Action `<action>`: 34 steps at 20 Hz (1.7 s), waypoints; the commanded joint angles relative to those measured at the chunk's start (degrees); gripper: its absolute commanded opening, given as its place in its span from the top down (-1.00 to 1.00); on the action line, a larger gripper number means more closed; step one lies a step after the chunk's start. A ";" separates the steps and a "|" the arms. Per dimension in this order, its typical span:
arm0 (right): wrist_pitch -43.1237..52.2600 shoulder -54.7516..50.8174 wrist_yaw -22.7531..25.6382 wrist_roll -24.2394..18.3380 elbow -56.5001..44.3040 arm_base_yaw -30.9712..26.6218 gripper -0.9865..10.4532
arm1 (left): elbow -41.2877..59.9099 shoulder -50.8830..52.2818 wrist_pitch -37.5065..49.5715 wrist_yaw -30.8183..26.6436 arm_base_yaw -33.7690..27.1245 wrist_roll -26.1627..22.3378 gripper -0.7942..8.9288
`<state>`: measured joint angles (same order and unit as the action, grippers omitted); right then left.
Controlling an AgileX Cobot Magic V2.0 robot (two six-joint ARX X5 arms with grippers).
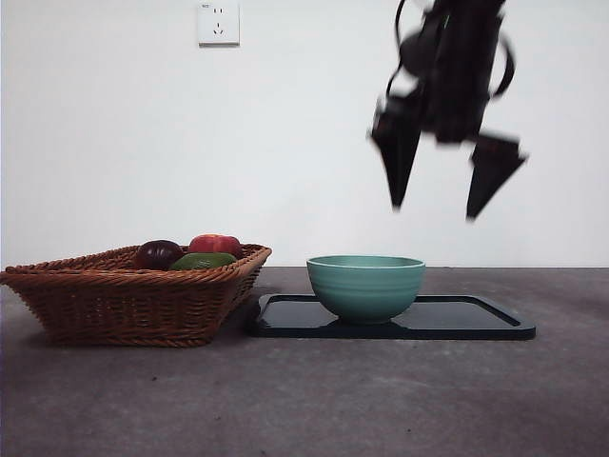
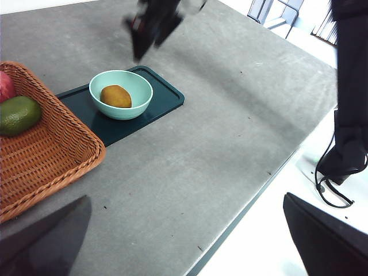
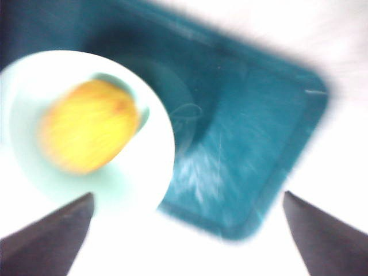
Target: Pick up the wifruite, put it on the bowl, pick up the plate, put it on desk
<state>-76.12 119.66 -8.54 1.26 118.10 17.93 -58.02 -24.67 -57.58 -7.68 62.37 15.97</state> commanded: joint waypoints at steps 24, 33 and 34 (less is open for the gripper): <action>4.17 -87.69 -4.28 4.15 -53.75 5.57 -0.20 | -0.52 -0.04 5.14 -0.24 0.66 -0.04 -0.26; 4.44 -101.96 -2.40 7.43 -60.11 5.55 -0.20 | -0.52 -0.42 6.54 -0.28 0.63 2.82 -0.24; 4.48 -101.94 -2.67 7.69 -60.11 5.55 -0.20 | -0.52 -0.74 6.54 -0.26 0.63 3.48 -0.24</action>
<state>-72.34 17.50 -11.20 7.99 57.74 23.20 -58.00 -24.88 -51.55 -7.68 62.37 18.22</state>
